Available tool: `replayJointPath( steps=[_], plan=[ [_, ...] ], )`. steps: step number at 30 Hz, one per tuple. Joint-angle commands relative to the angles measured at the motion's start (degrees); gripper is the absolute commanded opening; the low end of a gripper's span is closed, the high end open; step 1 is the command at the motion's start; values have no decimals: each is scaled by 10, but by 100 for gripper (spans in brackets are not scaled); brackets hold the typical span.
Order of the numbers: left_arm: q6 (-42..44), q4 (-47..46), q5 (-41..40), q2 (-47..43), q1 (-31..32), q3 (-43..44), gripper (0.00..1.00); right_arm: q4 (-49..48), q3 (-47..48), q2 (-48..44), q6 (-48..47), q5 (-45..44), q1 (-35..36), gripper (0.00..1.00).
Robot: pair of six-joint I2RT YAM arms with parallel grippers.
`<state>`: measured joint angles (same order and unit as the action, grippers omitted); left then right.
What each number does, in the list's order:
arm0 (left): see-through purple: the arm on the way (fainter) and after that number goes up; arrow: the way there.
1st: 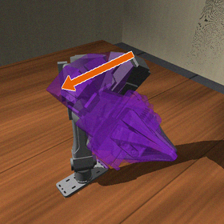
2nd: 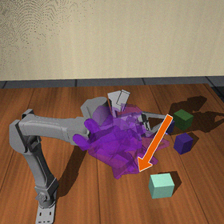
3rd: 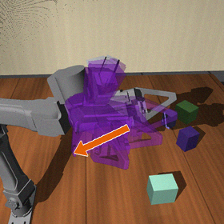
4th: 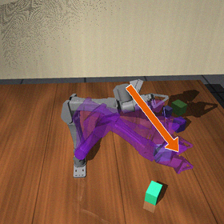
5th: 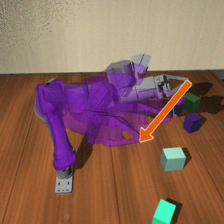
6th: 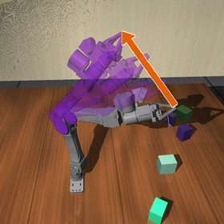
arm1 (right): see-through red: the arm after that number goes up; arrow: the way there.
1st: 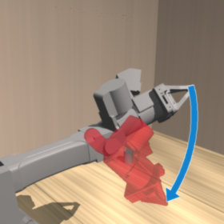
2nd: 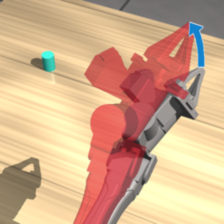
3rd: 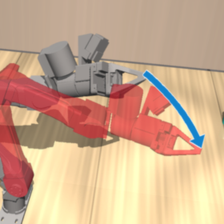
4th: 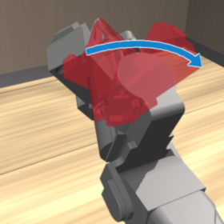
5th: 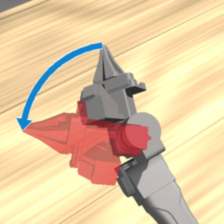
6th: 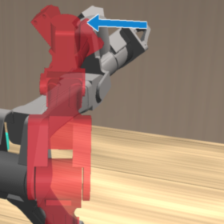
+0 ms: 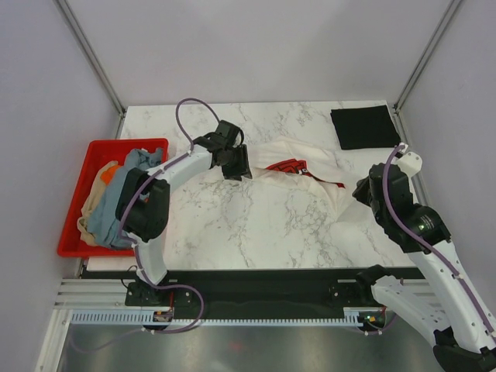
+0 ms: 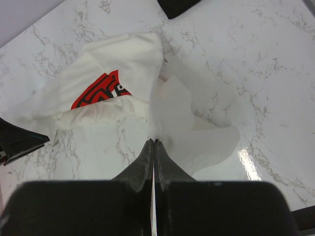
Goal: Fold and stack the t-shirts
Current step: Flatten the tshirt out
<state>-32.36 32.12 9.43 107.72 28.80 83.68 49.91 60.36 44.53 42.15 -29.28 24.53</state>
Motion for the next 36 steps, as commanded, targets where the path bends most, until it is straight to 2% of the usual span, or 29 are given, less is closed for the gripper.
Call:
replayJointPath(
  steps=[1, 10, 11, 18, 23, 32, 36],
  plan=[
    [-20, -16, -5, 7, -10, -25, 48, -23, 2, -15, 1, 5, 0, 0],
    [-20, -16, -5, 63, -7, -6, 48, -39, -4, -10, 2, 17, -1, 0],
    [99, -34, -150, 70, -7, -4, 49, -40, -5, -9, 3, 17, 0, 0],
    [114, -36, -217, 91, -1, 14, 49, -42, -5, -9, -1, 17, -1, 0],
    [135, -36, -230, 73, 13, 13, 48, -46, -13, -7, 3, 19, -1, 0],
    [163, -36, -247, 97, 20, 20, 48, -53, -16, -5, 5, 23, -1, 0],
    [172, -36, -252, 122, 20, 36, 42, -53, -21, -7, 7, 21, -1, 0]
  ],
)
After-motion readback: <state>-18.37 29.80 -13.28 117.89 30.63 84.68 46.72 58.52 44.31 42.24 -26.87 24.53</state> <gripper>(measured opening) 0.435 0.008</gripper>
